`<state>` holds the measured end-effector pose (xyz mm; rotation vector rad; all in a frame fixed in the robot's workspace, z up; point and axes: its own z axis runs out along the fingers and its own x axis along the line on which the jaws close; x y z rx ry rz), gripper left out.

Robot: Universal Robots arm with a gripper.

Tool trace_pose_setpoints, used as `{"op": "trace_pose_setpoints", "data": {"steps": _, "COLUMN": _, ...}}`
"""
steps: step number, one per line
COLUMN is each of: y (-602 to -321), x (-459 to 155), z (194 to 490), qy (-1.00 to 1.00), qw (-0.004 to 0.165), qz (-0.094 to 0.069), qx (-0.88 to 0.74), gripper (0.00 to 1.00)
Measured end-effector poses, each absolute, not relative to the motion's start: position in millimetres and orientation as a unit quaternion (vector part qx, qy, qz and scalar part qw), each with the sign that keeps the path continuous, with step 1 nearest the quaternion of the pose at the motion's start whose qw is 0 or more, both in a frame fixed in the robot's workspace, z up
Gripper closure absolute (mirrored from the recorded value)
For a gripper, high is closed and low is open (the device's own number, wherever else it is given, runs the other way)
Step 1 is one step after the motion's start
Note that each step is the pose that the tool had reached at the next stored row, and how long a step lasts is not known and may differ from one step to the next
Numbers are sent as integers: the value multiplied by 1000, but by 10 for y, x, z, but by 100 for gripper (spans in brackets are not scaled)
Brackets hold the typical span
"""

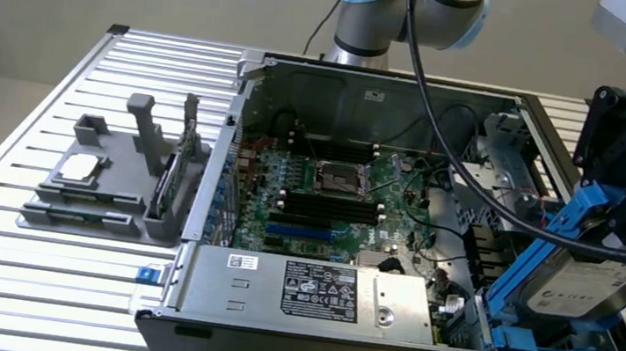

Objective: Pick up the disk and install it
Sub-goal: 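Pick up the disk, then insert the disk into the insertion slot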

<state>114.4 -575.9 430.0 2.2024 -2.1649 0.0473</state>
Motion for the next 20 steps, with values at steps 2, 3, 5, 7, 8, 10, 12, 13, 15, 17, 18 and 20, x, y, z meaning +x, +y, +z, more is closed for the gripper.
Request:
{"op": "trace_pose_setpoints", "data": {"steps": 2, "y": -5758, "x": 1144, "z": 4287, "qy": -701, "qw": 27, "qz": 16, "qx": 712, "gripper": 67}}
{"op": "trace_pose_setpoints", "data": {"steps": 3, "y": -5757, "x": 1144, "z": 4279, "qy": -702, "qw": 27, "qz": 16, "qx": 712, "gripper": 67}}
{"op": "trace_pose_setpoints", "data": {"steps": 5, "y": -5755, "x": 1144, "z": 4267, "qy": -703, "qw": 27, "qz": 16, "qx": 711, "gripper": 67}}
{"op": "trace_pose_setpoints", "data": {"steps": 7, "y": -5751, "x": 1144, "z": 4256, "qy": -703, "qw": 28, "qz": 16, "qx": 710, "gripper": 67}}
{"op": "trace_pose_setpoints", "data": {"steps": 8, "y": -5749, "x": 1144, "z": 4250, "qy": -704, "qw": 28, "qz": 16, "qx": 710, "gripper": 67}}
{"op": "trace_pose_setpoints", "data": {"steps": 10, "y": -5743, "x": 1144, "z": 4243, "qy": -704, "qw": 28, "qz": 16, "qx": 710, "gripper": 67}}
{"op": "trace_pose_setpoints", "data": {"steps": 12, "y": -5739, "x": 1144, "z": 4235, "qy": -704, "qw": 28, "qz": 16, "qx": 709, "gripper": 67}}
{"op": "trace_pose_setpoints", "data": {"steps": 13, "y": -5736, "x": 1144, "z": 4232, "qy": -704, "qw": 28, "qz": 16, "qx": 709, "gripper": 67}}
{"op": "trace_pose_setpoints", "data": {"steps": 15, "y": -5733, "x": 1144, "z": 4224, "qy": -704, "qw": 28, "qz": 16, "qx": 709, "gripper": 67}}
{"op": "trace_pose_setpoints", "data": {"steps": 17, "y": -5727, "x": 1144, "z": 4215, "qy": -704, "qw": 28, "qz": 16, "qx": 709, "gripper": 67}}
{"op": "trace_pose_setpoints", "data": {"steps": 18, "y": -5722, "x": 1144, "z": 4211, "qy": -704, "qw": 28, "qz": 16, "qx": 709, "gripper": 67}}
{"op": "trace_pose_setpoints", "data": {"steps": 20, "y": -5712, "x": 1143, "z": 4203, "qy": -705, "qw": 28, "qz": 17, "qx": 709, "gripper": 67}}
